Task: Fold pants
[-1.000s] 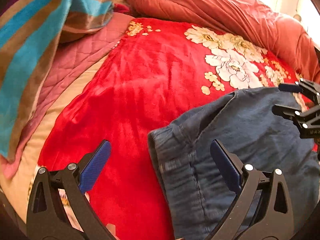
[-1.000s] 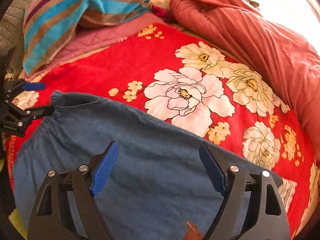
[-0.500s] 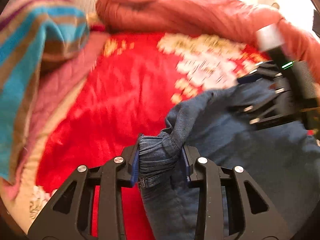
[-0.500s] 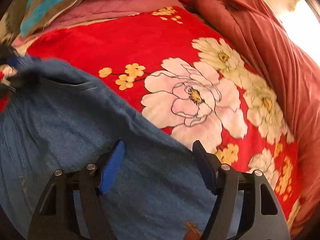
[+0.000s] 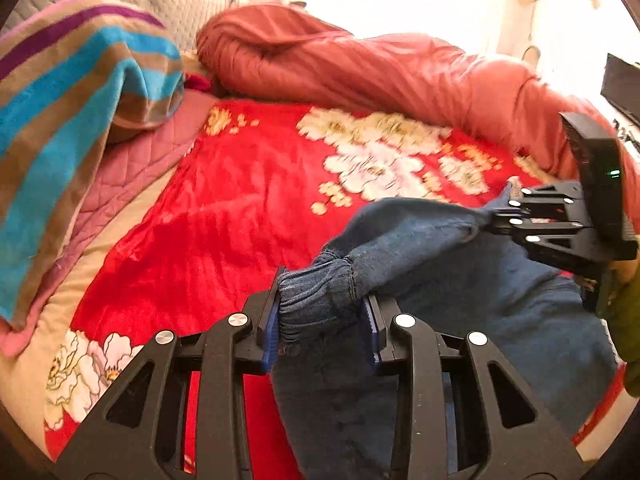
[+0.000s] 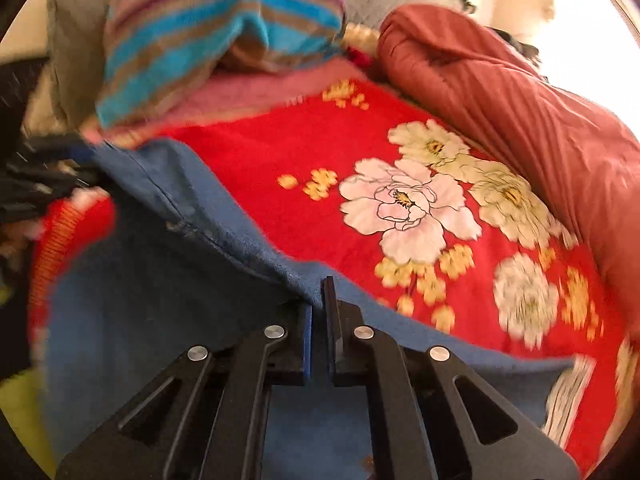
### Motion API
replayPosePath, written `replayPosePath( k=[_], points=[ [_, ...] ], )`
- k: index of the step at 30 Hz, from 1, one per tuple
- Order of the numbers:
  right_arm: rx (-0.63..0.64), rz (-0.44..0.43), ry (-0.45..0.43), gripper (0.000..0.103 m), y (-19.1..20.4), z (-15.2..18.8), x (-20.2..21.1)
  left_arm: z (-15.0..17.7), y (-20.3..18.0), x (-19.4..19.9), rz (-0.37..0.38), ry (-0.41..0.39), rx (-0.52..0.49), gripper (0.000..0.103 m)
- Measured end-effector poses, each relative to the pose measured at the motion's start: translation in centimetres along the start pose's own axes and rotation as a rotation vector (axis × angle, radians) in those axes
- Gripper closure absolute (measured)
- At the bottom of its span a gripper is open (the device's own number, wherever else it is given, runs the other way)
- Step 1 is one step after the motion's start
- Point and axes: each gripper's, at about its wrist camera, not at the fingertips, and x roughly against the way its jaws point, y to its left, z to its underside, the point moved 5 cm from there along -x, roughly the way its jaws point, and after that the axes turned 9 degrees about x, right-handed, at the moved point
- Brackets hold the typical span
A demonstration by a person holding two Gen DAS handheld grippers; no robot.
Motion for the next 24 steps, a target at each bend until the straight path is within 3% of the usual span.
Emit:
replayPosePath(
  k=[3,9,15,21,24],
  points=[
    [-0.019,-0.044,-0.052,0.099,3.0,1.4,4.7,1.3,-0.7,1.3,0.017,0.002,-0.015,0.078],
    [0.034,-0.119,-0.043,0.099,10.5,4.9,9.1,4.3,-1.3,3.7,0.049,0.013,-0.02,0.077],
    [0.047,-0.187,0.034,0.099,16.7,8.7,8.2,7.7,-1.1,4.2,0.025,0.077,-0.02,0.076],
    [-0.018,-0.226,0.061,0.099,18.4,10.1,7.0,9.9,0.0,4.3,0.0,0.118,0.011,0.072],
    [-0.04,-0.249,0.1,0.098,18.8,10.9,5.8,10.8,1.1,3.7,-0.02,0.155,0.046,0.058]
  ],
)
